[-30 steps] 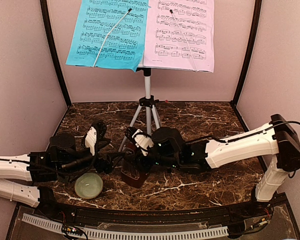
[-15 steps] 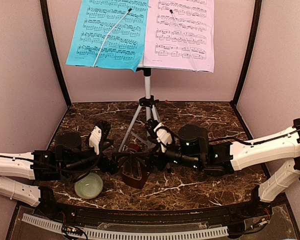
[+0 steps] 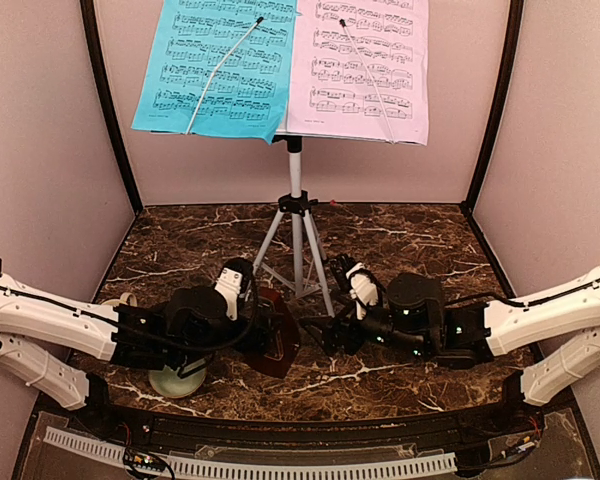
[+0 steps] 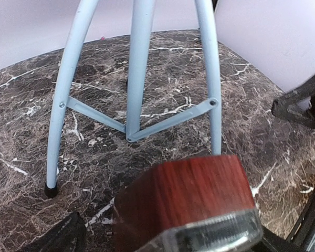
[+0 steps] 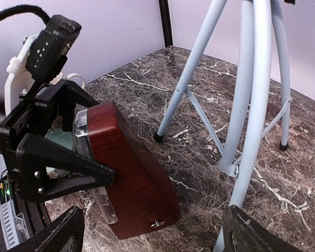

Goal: Set up the instrument practice props

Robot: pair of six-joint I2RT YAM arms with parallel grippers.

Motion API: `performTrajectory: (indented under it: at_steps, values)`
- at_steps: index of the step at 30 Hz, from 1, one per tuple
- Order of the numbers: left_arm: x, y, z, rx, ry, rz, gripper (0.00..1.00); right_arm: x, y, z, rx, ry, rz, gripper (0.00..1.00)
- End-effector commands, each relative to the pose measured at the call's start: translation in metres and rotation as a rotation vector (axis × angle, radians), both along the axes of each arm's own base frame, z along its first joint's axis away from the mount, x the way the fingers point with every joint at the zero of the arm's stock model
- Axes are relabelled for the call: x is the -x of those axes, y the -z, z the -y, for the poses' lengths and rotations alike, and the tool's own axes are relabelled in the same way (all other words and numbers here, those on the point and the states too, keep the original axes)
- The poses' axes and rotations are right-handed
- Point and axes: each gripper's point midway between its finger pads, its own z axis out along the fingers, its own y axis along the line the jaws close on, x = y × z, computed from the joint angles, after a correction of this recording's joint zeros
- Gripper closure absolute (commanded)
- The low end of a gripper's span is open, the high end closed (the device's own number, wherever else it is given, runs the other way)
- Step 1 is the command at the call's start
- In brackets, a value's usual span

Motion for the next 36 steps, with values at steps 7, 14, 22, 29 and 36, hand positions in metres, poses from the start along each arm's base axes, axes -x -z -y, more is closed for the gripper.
performTrajectory:
  at_steps: [7,14,22,29,36]
  values:
    - [-0.024,0.005,0.004,-0.009,-0.192,-0.015,0.14,-0.005,0.004,0.015,-0.055,0.081,-0.024,0.08]
    - [-0.025,0.023,0.009,-0.019,-0.21,-0.051,0.16,-0.005,0.022,0.016,-0.04,0.088,-0.046,0.08]
    - [-0.024,0.015,0.011,-0.011,-0.187,-0.035,0.35,-0.006,0.037,0.017,-0.029,0.096,-0.051,0.09]
    - [-0.019,-0.017,0.025,-0.03,-0.098,0.049,0.69,-0.005,0.04,0.018,-0.033,0.086,-0.028,0.12]
    - [-0.005,-0.064,0.04,-0.212,-0.045,0.219,0.83,-0.005,0.036,0.021,-0.014,0.061,0.081,0.21]
